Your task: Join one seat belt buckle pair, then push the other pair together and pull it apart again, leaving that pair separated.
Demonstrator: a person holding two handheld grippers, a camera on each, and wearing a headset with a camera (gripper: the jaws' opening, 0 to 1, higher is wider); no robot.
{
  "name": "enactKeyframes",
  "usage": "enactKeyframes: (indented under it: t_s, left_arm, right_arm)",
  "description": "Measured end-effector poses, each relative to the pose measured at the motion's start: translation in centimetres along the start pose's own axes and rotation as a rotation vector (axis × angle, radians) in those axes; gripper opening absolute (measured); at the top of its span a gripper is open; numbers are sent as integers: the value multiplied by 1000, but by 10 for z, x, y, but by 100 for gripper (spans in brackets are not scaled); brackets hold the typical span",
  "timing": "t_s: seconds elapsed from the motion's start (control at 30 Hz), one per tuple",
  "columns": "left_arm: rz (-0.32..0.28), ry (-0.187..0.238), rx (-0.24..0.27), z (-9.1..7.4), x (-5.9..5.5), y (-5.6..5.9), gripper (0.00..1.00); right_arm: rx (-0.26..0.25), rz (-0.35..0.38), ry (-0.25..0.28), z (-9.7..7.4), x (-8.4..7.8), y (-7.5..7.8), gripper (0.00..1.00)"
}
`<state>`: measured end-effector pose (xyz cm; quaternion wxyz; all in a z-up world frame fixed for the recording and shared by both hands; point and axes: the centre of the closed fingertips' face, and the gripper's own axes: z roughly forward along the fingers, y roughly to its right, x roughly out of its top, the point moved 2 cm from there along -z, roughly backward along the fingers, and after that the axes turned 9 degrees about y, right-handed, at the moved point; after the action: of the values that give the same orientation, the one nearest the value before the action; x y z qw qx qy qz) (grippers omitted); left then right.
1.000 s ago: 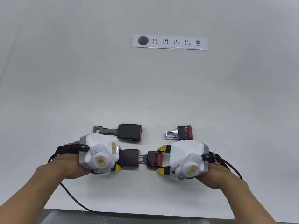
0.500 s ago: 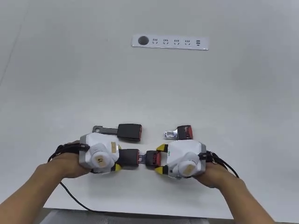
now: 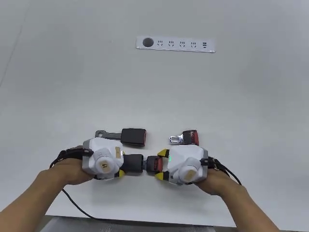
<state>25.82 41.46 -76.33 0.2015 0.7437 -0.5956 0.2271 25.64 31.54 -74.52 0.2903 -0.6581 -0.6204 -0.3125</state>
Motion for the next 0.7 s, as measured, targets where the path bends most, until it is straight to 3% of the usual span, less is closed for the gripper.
enactKeyframes:
  t_s: [0.33,0.37,0.57,0.7]
  left_arm:
    - [-8,0,5,-1,3,0,31]
    - [4,-12,6,-2,1,-1,31]
    - [2,1,5,-3,3,1,31]
    - [22,21,-10,-3,1,1,31]
  right_arm:
    - [-11,15,-2,0,4,2,27]
    - [-7,-1,18,4,8,3,27]
    - [-23,1,6,4,6,-3,28]
    - [-27,7,38,0,3,-3,28]
